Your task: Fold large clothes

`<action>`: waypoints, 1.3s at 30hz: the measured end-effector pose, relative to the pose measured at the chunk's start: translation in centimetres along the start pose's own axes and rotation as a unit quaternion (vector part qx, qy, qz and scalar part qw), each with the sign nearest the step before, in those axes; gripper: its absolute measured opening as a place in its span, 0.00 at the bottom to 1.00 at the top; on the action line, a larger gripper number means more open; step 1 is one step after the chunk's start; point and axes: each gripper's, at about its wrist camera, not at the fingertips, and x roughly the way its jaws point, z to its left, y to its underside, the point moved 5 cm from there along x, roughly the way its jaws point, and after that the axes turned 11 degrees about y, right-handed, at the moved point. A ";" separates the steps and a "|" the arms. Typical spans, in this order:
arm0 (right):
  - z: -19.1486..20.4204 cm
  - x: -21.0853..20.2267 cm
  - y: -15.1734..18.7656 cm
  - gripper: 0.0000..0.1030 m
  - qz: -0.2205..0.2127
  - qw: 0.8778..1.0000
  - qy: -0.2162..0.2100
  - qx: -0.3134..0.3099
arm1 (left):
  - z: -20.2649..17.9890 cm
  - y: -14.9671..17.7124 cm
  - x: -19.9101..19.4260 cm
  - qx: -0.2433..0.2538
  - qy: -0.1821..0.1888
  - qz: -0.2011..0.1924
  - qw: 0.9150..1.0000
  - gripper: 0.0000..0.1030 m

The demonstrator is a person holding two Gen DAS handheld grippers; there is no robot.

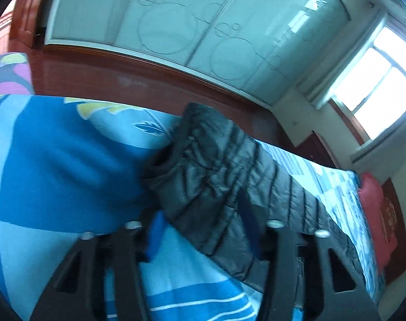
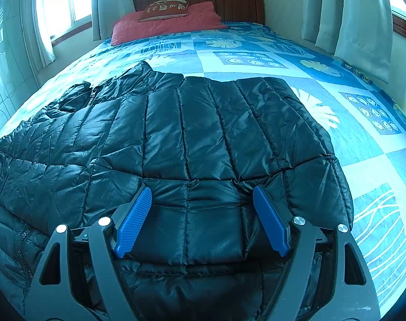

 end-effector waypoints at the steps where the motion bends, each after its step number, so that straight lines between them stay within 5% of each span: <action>1: 0.0 0.0 0.0 0.76 0.000 1.000 0.000 0.000 | 0.0 -0.1 0.0 0.003 -0.007 -0.001 1.000 0.34; 3: 0.0 0.0 0.0 0.76 0.000 1.000 0.000 0.000 | -0.5 -0.3 0.4 0.009 0.006 -0.001 1.000 0.15; 5: -0.1 0.0 -0.1 0.76 -0.001 1.000 0.000 0.000 | -0.8 -0.2 0.3 0.014 0.012 0.007 1.000 0.09; 9: -0.2 0.0 -0.1 0.76 -0.002 1.000 0.000 0.000 | -2.5 -0.3 -0.3 0.044 0.023 0.002 0.999 0.06; 14: -0.3 0.0 -0.1 0.76 -0.002 1.000 -0.002 0.001 | -8.7 1.5 -2.4 0.123 0.080 -0.007 0.989 0.06; 19: -0.3 -0.2 -0.2 0.76 -0.003 1.000 -0.003 0.004 | -18.1 8.0 -4.4 0.235 0.159 0.023 0.959 0.04; 27: -0.6 -0.1 -0.3 0.76 -0.005 1.000 -0.017 0.017 | -30.4 21.9 -8.0 0.363 0.262 0.100 0.889 0.04; 34: -0.4 -0.2 -0.1 0.76 -0.006 0.999 -0.022 0.023 | -35.7 33.2 -9.0 0.440 0.285 0.150 0.838 0.04; 39: -0.5 -0.1 -0.2 0.76 -0.006 1.000 -0.021 0.022 | -37.5 38.4 -9.5 0.470 0.284 0.173 0.818 0.04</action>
